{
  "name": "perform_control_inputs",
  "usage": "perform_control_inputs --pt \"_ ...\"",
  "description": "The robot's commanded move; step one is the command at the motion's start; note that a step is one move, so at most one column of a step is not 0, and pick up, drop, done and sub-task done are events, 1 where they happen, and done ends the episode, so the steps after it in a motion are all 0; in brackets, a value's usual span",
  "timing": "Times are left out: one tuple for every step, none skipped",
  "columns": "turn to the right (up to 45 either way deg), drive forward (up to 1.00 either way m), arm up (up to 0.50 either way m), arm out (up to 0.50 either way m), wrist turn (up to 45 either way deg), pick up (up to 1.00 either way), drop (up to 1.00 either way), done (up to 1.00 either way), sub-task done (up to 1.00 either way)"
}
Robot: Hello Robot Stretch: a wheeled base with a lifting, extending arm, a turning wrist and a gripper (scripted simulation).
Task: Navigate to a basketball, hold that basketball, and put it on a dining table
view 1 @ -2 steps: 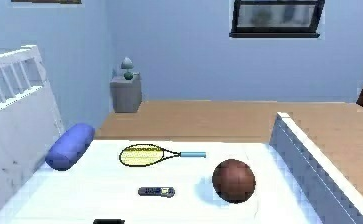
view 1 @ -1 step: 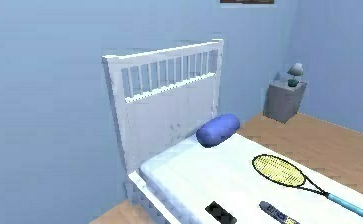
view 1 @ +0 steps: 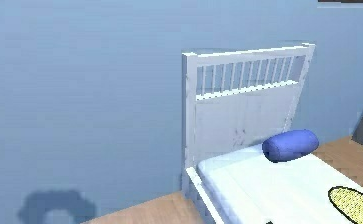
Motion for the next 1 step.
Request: perform_control_inputs --pt "0.0 0.0 0.5 0.0 0.0 0.0 0.0 0.0 0.0"
